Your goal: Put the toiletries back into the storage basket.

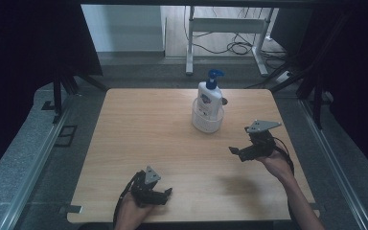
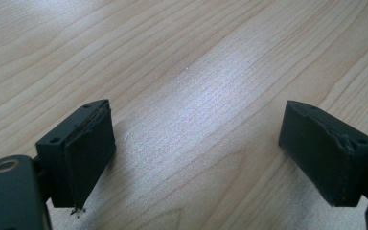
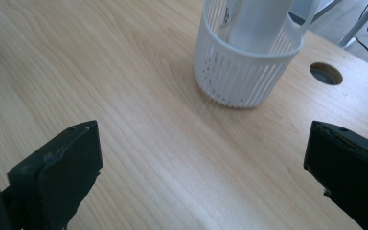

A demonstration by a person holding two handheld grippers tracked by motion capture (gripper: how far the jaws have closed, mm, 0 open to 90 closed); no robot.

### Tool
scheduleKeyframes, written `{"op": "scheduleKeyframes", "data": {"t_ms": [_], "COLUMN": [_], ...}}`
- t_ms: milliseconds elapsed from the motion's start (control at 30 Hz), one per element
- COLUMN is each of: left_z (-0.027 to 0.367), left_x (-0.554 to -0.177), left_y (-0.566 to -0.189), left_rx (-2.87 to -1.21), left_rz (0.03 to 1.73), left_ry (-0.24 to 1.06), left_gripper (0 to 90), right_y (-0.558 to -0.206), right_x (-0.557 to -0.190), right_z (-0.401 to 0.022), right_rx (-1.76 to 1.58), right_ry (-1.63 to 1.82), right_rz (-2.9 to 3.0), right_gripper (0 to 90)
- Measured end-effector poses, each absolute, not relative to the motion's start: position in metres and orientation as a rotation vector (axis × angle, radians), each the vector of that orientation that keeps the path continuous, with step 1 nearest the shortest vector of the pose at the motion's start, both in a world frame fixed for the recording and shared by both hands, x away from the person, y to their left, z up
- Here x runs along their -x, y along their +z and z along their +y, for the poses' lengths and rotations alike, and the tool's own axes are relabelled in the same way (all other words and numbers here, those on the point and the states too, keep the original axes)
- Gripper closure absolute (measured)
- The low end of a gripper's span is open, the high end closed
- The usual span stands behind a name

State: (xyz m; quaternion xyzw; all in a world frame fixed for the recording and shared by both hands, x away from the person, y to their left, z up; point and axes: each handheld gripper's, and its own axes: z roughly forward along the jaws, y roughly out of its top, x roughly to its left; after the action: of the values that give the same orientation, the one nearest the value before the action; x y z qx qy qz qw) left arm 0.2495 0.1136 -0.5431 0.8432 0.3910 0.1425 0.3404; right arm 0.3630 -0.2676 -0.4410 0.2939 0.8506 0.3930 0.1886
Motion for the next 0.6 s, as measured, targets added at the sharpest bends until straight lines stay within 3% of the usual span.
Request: {"op": "scheduleKeyframes", "data": {"t_ms": [600], "left_z": [0.113], "left_x": [-0.249], "left_y": [-0.543], "left_rx": [-2.191], "left_rz": [1.022], "left_ry": [0.37], "left_gripper": [11.6], "right_y": [-0.476], "right_x": [-0.337], "right_z": [-0.284], "right_rx": [-0.905], "right_ry": [1.078], "right_rz": [2.403], "right_gripper": [0.0]}}
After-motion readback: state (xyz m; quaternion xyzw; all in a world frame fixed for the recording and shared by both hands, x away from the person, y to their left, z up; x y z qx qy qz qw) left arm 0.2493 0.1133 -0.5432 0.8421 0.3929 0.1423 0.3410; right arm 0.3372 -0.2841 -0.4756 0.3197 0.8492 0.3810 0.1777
